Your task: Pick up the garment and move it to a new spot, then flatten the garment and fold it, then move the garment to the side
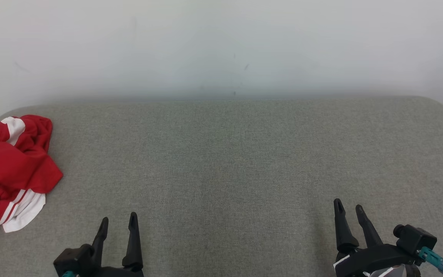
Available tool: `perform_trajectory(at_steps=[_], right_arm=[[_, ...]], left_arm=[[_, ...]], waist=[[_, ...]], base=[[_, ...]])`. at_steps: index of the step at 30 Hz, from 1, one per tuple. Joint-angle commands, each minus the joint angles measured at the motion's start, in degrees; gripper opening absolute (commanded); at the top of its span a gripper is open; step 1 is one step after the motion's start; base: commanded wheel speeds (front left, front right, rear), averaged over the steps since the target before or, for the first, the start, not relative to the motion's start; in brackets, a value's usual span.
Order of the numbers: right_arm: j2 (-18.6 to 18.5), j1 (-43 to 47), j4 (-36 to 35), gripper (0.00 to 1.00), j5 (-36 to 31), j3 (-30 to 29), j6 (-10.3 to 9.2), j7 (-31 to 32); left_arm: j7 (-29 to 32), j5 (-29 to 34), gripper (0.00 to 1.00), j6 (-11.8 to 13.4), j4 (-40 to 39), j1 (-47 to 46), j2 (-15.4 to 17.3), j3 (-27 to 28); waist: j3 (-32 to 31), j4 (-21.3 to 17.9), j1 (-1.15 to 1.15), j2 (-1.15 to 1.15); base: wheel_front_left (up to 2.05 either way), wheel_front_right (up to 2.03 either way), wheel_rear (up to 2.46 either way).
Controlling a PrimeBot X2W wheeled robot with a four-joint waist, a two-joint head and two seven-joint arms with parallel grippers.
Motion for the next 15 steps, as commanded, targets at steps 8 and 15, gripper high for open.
perform_trajectory(at_steps=[8,15], right_arm=[[-0.2,0.1,-0.2,1.00,-4.8,0.4,-0.07,-1.0],[-0.2,0.2,0.0,1.00,-7.7,0.4,-0.07,-1.6]], left_arm=[[-1.5,5.5,1.00,0.8,-0.2,0.5,1.1,-1.7],[-2.5,7.0,1.00,1.1,0.4,0.4,0.6,-1.6]], waist=[[-0.1,0.0,0.00,0.00],[0.1,0.3,0.00,0.00]], base=[[0.00,0.00,0.00],[0.00,0.00,0.00]])
